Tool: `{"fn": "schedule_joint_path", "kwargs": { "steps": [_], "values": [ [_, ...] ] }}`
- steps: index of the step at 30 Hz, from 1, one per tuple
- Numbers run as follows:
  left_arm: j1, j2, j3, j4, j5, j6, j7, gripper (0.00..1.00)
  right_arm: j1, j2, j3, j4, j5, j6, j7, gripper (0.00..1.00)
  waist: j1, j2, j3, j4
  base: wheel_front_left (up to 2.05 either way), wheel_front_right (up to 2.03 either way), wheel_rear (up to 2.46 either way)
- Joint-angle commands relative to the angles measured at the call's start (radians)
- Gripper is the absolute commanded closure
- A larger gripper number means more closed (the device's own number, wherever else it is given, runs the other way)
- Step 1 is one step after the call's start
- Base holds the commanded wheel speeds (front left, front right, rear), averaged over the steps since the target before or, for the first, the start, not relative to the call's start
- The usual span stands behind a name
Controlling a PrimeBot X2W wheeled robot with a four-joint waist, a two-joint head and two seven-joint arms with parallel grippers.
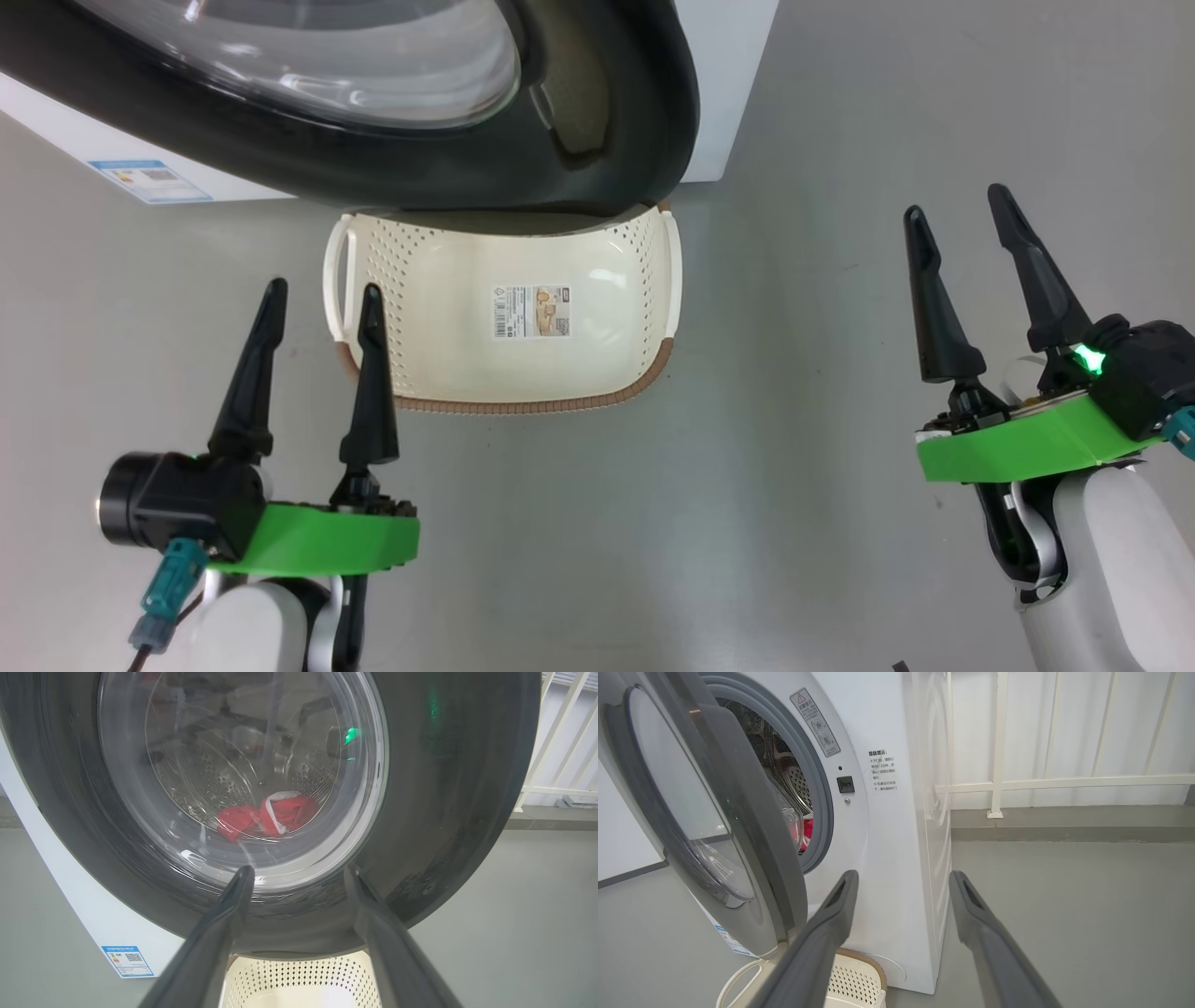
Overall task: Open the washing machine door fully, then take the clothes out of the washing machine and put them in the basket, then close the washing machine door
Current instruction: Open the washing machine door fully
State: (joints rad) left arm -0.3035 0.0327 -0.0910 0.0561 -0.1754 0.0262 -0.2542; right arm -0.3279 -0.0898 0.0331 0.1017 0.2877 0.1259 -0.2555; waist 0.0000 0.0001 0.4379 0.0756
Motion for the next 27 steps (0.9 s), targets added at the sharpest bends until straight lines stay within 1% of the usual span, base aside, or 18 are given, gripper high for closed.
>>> {"fn": "schedule_joint_path", "kwargs": {
  "steps": [1,11,27],
  "values": [
    [0.009,0.018,0.029,-0.022,0.007,0.000,-0.008,0.00,0.016,0.001,0.024,-0.024,-0.001,0.005,-0.006,0.00,0.0000,-0.0001,-0.003,0.002,0.00,0.00,0.00],
    [0.021,0.018,0.026,-0.015,0.004,0.000,-0.008,0.00,0.055,0.000,0.036,-0.018,-0.013,0.005,-0.006,0.00,0.0000,-0.0001,-0.026,0.006,0.00,0.00,0.00],
    [0.027,0.018,0.021,-0.017,0.007,0.003,-0.008,0.00,0.058,-0.001,0.038,-0.009,-0.010,0.005,-0.006,0.00,0.0000,-0.0001,-0.028,0.007,0.00,0.00,0.00]
  ]
}}
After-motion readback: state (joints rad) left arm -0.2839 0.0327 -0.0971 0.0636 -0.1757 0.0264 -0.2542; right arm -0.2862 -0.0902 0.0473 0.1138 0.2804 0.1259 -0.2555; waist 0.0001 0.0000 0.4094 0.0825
